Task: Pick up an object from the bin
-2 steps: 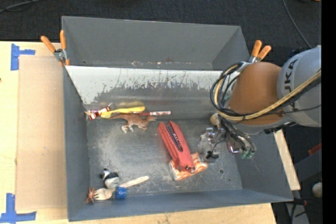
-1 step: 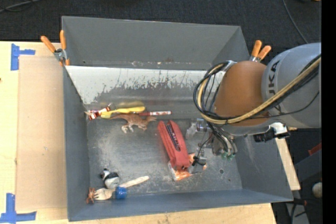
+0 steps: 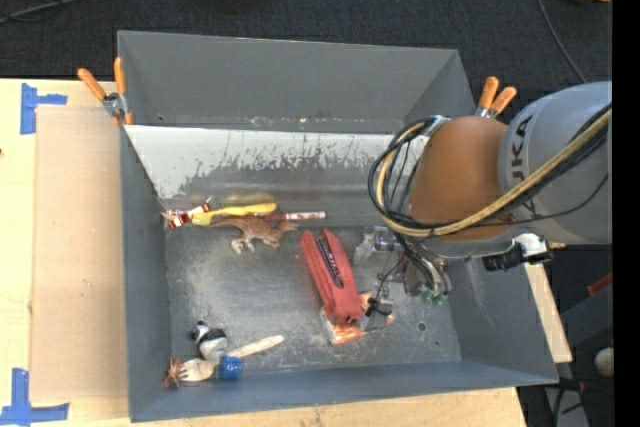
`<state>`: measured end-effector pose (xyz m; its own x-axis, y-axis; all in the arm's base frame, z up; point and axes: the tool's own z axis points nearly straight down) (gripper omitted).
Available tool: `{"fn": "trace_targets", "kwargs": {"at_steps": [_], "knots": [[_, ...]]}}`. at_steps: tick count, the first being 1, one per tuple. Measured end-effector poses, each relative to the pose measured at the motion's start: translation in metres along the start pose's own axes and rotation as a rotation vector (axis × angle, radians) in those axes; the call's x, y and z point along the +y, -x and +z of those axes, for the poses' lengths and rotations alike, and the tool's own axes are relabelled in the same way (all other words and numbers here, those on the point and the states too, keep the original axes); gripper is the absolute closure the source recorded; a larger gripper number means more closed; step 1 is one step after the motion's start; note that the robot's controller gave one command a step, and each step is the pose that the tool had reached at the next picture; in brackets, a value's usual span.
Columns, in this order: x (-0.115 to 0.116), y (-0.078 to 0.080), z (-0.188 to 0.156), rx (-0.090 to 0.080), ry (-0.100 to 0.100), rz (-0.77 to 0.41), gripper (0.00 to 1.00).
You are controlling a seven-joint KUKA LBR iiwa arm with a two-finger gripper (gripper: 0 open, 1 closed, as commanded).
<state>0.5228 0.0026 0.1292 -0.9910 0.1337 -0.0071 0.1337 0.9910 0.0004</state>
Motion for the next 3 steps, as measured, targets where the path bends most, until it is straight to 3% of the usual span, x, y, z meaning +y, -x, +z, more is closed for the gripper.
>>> {"fn": "trace_targets", "kwargs": {"at_steps": [1,2,3], "knots": [[0.014,-0.001,0.014,0.001,0.000,-0.054,0.00],[0.027,0.009,0.025,-0.003,-0.001,-0.139,1.00],[0.027,0.009,0.025,-0.003,-0.001,-0.139,1.00]]}}
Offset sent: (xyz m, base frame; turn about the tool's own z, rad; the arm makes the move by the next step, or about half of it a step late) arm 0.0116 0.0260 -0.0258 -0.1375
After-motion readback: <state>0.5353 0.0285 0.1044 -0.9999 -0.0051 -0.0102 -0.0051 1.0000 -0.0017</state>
